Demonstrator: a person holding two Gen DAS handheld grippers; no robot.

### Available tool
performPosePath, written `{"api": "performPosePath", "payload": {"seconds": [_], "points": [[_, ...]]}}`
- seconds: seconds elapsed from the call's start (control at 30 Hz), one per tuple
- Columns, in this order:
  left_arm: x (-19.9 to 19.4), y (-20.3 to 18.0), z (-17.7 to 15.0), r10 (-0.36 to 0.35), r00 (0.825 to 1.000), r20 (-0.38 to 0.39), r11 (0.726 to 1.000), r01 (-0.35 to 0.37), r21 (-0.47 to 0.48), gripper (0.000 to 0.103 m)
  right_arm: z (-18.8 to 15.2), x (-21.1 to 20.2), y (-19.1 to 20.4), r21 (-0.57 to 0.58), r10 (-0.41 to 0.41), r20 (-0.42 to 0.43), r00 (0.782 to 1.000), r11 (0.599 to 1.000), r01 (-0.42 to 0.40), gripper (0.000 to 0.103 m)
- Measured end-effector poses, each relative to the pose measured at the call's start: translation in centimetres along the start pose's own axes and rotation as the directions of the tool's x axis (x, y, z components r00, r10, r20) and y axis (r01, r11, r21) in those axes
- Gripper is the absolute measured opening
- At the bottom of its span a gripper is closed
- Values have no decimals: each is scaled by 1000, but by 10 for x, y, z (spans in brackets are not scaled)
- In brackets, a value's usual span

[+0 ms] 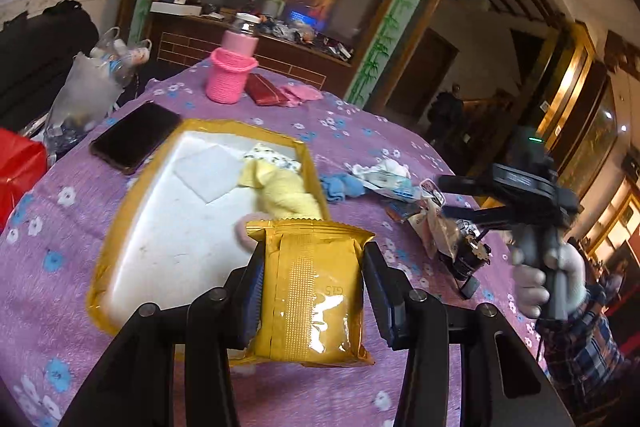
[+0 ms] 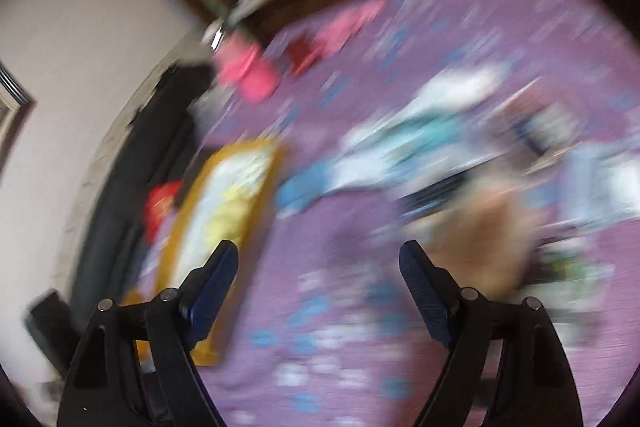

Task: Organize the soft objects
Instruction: 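Place the yellow packet in the box with left tool while right tool grasps blue cloth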

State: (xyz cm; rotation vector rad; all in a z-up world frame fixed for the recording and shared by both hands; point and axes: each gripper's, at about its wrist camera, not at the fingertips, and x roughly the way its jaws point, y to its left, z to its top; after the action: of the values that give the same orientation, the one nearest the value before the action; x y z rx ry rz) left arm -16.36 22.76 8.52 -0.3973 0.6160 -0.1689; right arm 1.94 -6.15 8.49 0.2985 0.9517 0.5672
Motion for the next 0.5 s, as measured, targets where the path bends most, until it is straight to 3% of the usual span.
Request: {"api": "performPosePath", "payload": {"seconds": [0.07, 0.13, 0.23, 0.3, 0.37, 0.5], "points": [[-6, 8, -1, -2, 1000, 12, 1000, 2, -15, 48, 4, 40, 16, 50, 95, -115, 989, 995, -90, 82], [-10, 17, 0, 0, 1000, 18, 999, 1, -32, 48, 8, 81, 30, 116, 126, -185, 975, 988, -106, 82], [-15, 29, 0, 19, 1000, 18, 999, -18, -40, 48, 20, 127, 44, 145, 35, -188, 982, 989, -7, 77], [-17, 38, 2, 35, 999, 13, 998, -35, -47, 48, 29, 150, 49, 166, -34, -173, 984, 984, 63, 65], [-15, 45, 5, 46, 999, 4, 998, -46, -52, 48, 37, 172, 49, 206, -66, -180, 981, 973, 104, 37], [3, 52, 15, 74, 997, -37, 997, -76, -28, 49, 42, 182, 39, 219, -143, -155, 977, 960, 175, 27]]}}
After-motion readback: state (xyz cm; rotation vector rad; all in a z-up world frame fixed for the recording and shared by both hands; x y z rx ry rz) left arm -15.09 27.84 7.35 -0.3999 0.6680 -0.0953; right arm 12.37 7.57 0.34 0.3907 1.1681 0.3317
